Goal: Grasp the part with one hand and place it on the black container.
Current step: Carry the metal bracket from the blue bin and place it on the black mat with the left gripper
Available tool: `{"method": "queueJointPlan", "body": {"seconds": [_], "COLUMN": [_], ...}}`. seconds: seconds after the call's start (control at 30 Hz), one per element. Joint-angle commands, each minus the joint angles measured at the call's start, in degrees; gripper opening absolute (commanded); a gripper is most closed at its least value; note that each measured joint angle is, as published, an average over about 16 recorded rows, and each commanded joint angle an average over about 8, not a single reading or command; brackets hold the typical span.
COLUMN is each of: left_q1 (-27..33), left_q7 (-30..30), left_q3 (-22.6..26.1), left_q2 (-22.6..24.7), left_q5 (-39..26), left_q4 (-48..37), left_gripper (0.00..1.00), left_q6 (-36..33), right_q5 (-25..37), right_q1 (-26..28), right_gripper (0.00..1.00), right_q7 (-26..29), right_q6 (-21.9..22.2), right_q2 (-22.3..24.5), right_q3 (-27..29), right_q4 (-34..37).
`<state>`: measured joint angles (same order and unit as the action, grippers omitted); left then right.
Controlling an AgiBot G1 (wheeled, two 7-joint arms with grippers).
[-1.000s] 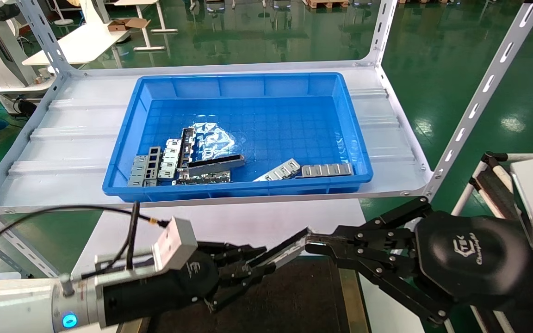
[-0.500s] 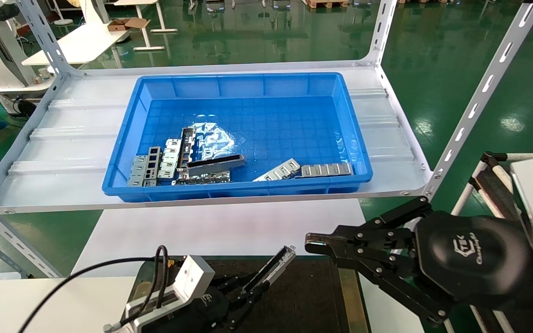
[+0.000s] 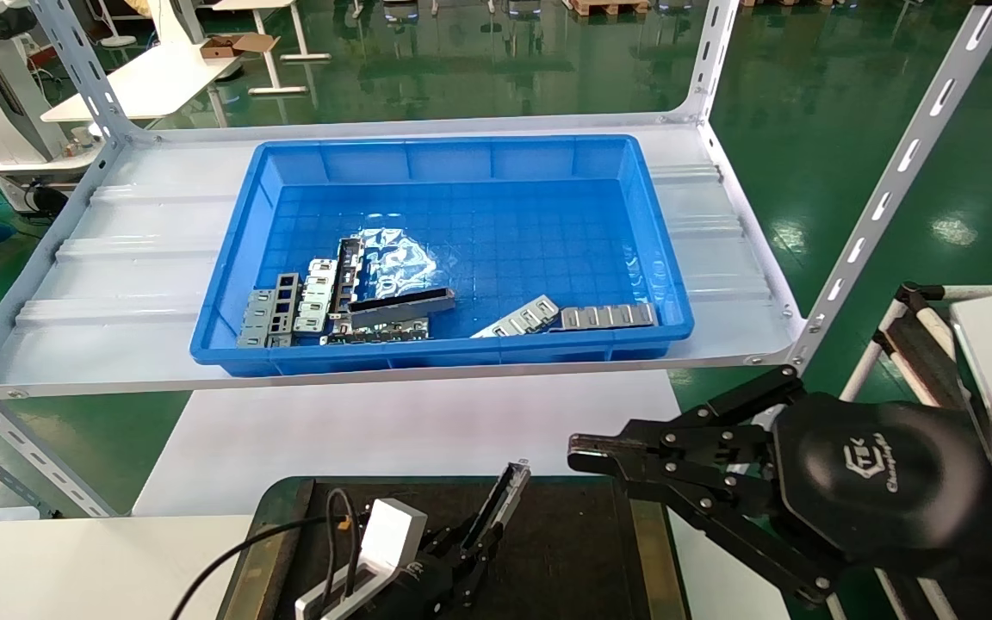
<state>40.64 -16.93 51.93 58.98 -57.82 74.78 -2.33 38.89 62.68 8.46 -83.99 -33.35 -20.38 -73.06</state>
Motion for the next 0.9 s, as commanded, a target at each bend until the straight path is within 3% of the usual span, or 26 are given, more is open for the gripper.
{"method": "queueJointPlan", "body": {"seconds": [0.03,0.43,0.9], "left_q1": [0.00,1.88,4.10], "left_q7": [-0.77,-2.45,0.18], "left_q3": [1.23,8.21,15.96], "left_q2": [1.22,6.70,9.63], "left_q5": [0.05,6.61,17.53], "left_q4": [-0.56,-3.23,-3.53], "left_gripper": [0.00,0.00,0.00], "left_q6": [2.65,12.72,21.91], "right_q5": [0.00,-0.01,-0.02], "right_q1": [0.00,0.00,0.01], "right_gripper": [0.00,0.00,0.00], "right_q7": [0.00,-0.01,-0.01], "right_q6": [0.00,0.00,0.01], "right_q2": [0.00,0.00,0.01], "right_q3": [0.00,-0.01,-0.02], "right_q4": [0.00,0.00,0.00]}}
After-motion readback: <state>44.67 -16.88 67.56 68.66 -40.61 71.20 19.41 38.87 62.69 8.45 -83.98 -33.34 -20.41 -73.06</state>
